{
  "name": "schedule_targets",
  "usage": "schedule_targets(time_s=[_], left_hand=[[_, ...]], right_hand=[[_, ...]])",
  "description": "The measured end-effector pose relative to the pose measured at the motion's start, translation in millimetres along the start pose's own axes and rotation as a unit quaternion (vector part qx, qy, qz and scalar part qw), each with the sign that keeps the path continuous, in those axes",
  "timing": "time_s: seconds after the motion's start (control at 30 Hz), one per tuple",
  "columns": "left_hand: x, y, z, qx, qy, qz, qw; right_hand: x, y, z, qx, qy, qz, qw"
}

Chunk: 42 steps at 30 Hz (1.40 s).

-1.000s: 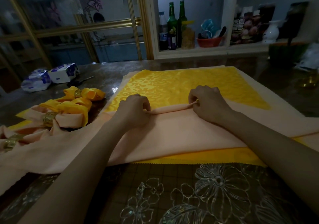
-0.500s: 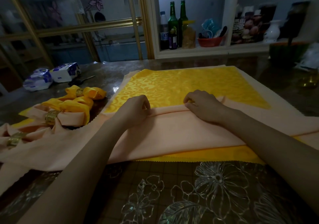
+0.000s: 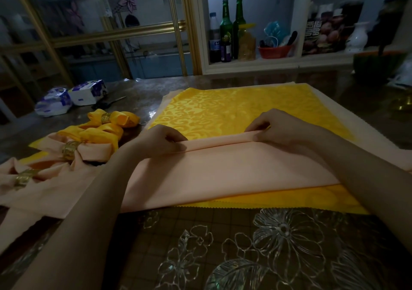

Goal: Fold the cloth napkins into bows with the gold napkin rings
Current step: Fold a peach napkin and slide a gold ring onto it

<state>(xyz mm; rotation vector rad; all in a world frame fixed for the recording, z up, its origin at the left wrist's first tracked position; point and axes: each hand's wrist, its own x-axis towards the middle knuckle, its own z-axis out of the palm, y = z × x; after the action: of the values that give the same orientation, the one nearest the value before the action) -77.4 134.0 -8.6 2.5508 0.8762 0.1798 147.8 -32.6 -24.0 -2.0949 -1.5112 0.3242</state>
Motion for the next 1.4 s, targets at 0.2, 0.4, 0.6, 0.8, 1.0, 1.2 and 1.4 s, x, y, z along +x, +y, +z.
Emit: schedule_targets(time_s=[0.2,0.4,0.6,0.8,1.0,1.2,1.4], left_hand=[[1,-3,2,0.054,0.051,0.014,0.997],[5,11,23,0.064,0.159,0.054,0.984],[6,16,19,0.076,0.075,0.016,0.994],[7,13,20,0.057,0.097,0.013,0.994],[5,10,15,0.029,0.071,0.031,0.997],[6,11,23,0.033,0.131,0.031,0.99],[8,16,28,0.095,0.157,0.06,0.981]], right_hand=[[1,2,6,-0.013,0.088,-0.019,0.996],[-2,8,5,-0.128,0.133,-0.021,0.982],[-2,2,1,-0.171,0.072,0.042,0.982],[1,7,-5,-0.073,0.055,0.076,0.993],[-6,7,-16,0.006,0.002,0.056,0.998],[-3,10,-4,-0.065,0.084,0.046,0.993],[-9,-1,-3,-0.139,0.114,0.029,0.983]])
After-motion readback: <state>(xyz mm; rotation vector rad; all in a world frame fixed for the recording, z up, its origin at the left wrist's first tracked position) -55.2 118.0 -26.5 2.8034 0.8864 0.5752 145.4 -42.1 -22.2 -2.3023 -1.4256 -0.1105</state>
